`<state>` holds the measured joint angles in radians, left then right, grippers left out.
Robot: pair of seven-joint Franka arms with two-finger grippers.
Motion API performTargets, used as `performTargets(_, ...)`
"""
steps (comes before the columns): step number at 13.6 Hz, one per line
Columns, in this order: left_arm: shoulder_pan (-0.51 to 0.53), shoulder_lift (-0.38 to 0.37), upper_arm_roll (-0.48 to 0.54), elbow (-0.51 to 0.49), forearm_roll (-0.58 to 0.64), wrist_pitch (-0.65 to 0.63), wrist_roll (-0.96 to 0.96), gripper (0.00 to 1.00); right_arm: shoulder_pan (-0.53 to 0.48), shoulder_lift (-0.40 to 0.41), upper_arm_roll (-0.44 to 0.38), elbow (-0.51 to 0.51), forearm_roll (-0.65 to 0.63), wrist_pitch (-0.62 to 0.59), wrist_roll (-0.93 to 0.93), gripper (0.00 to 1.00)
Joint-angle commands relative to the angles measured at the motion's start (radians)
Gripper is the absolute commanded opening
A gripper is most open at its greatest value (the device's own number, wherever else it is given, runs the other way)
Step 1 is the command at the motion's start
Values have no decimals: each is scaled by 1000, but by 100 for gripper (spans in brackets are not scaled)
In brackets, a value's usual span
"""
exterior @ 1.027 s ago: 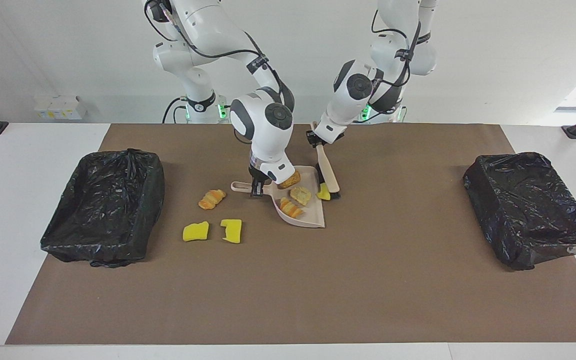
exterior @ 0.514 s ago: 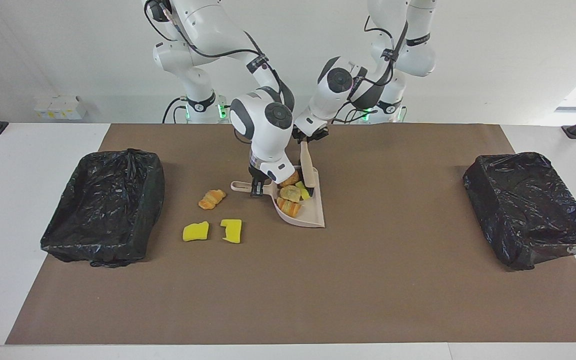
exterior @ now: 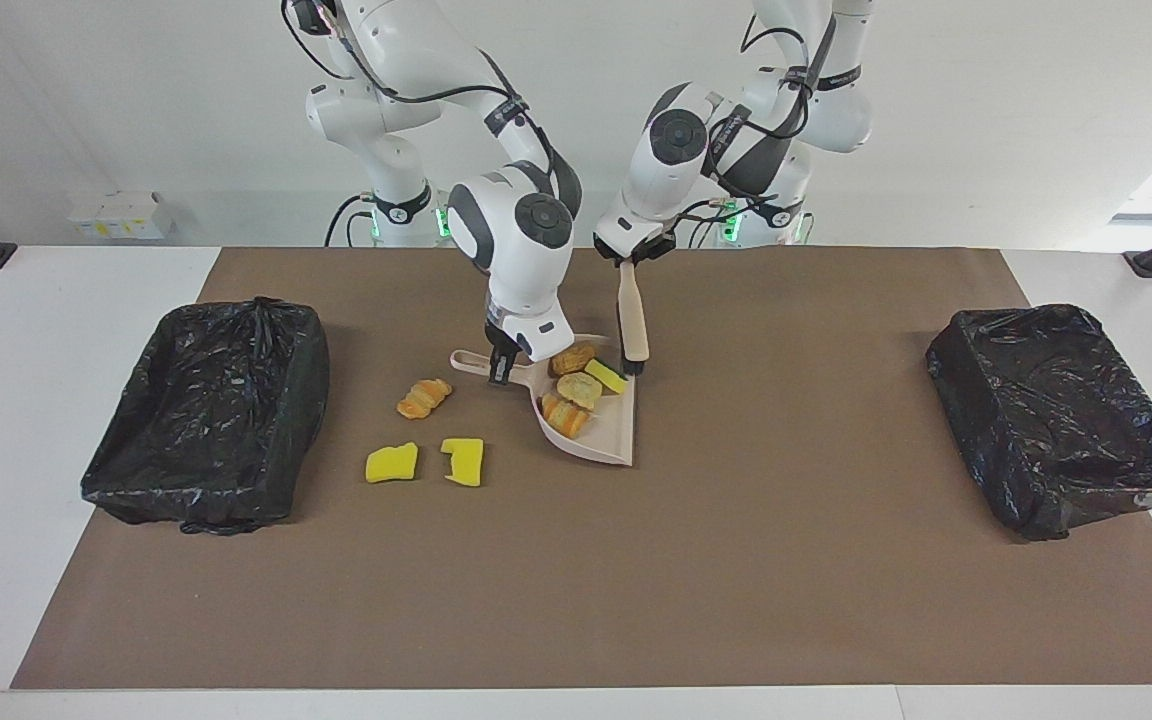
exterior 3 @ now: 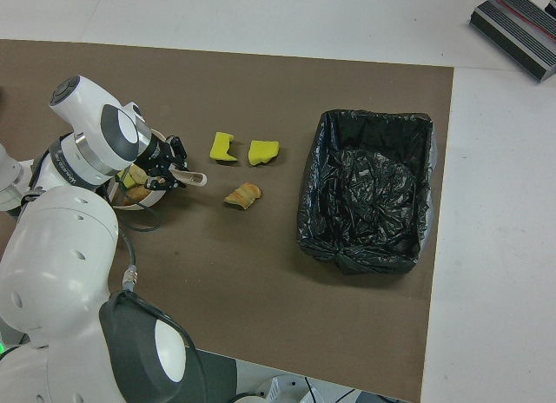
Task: Sweep and dump trash in bin
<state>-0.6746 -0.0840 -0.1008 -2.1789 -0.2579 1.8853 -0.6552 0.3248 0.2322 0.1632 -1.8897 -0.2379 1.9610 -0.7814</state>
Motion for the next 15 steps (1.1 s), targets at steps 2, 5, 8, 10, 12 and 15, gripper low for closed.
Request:
performTargets(2, 48, -48, -2, 21, 43, -89, -38, 0, -58, -63, 9, -19, 37, -22, -30, 0)
performTargets(5, 119, -121, -7, 21, 42, -129, -58, 0, -127, -99, 9, 6, 37, -77, -48, 0)
performTargets(8, 106, -106, -11, 1, 32, -56, -136, 0, -231, -102, 7, 92, 42, -181, -122, 0)
performTargets(10, 22, -71, -14, -41, 31, 29, -219, 0, -320, -106, -2, 132, 60, -226, -201, 0)
performTargets(12, -64, -69, -14, -135, 29, 173, -245, 0, -451, -106, 1, 173, 62, -266, -293, 0)
performTargets(15, -173, -59, -14, -196, 13, 250, -245, 0, -672, -106, -4, 192, 84, -260, -462, 0)
